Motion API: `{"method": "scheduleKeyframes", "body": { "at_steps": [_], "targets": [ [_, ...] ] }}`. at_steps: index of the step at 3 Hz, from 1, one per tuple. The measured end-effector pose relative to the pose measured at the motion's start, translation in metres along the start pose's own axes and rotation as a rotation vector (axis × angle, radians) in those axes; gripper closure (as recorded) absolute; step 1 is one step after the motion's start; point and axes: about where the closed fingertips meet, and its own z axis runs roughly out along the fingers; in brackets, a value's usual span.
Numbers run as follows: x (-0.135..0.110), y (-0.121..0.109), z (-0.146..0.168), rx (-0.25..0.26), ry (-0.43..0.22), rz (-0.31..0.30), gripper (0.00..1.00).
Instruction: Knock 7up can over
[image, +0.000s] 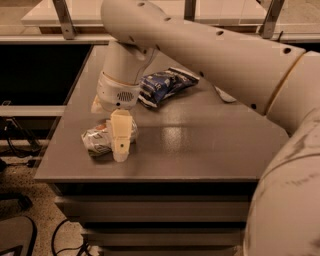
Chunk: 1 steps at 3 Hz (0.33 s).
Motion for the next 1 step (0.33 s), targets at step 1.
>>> {"method": "scheduleKeyframes", "body": {
  "at_steps": [1],
  "targets": [
    [-0.0001,-0.0011,-0.0006,0.007,-0.027,0.0,0.0]
  ]
}}
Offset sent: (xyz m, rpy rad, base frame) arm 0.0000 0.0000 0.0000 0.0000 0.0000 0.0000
